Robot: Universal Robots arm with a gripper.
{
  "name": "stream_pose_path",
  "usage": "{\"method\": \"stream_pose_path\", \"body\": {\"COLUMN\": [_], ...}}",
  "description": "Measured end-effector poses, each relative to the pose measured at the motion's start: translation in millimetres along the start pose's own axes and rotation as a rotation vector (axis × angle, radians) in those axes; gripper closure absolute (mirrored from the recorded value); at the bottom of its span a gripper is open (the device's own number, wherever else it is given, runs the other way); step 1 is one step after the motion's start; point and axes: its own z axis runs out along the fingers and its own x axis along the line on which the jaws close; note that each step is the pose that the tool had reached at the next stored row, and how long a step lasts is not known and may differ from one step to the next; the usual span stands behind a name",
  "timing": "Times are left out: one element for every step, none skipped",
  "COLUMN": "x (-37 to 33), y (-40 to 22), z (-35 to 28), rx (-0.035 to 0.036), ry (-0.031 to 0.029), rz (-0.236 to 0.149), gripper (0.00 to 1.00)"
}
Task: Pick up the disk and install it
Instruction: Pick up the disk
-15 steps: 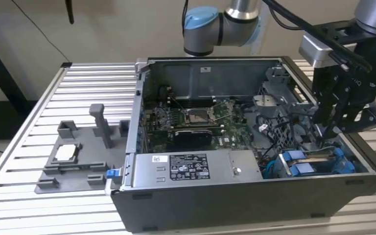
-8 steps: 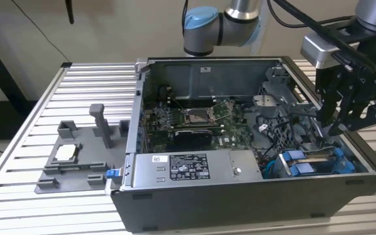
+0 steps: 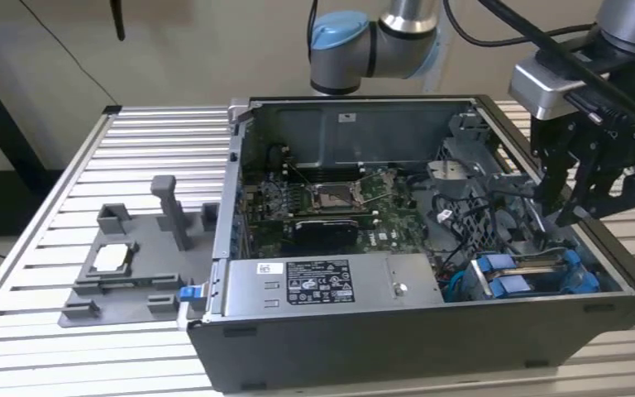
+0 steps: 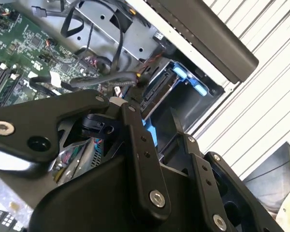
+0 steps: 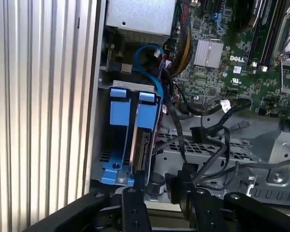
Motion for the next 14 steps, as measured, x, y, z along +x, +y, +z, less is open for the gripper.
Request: {"method": "stream_pose_path", "body": {"x": [-1.4,-3.4,-5.6,-7.1,-8.0,-8.7,-9.1,-9.5,-9.7,-9.8,-10.0,-10.4,-10.9,-11.6], "y": [-0.2,-0.3,-0.6,-0.6,-0.6,-0.7,-0.6,-0.4,-0.2,0.2,0.7,1.3,1.9,2.6], "z": [0.2,0.8,1.4,2.1,2.9,3.3,3.8,4.2,4.4,4.6,4.7,4.9,5.1,5.2], "rx": [0.0061,0.0125,0.0207,0.0278,0.0326,0.0356,0.0374,0.0385,0.0388,0.0387,0.0387,0.0392,0.0400,0.0407], "ry": [0.0011,0.0025,0.0053,0.0077,0.0098,0.0124,0.0163,0.0211,0.0262,0.0300,0.0336,0.0365,0.0385,0.0405], "rz": [-0.001,-0.001,-0.002,-0.003,-0.003,-0.004,-0.005,-0.006,-0.007,-0.007,-0.008,-0.009,-0.009,-0.010], "gripper": [0.59,0.59,0.59,0.59,0.59,0.59,0.59,0.59,0.59,0.59,0.59,0.59,0.59,0.59]}}
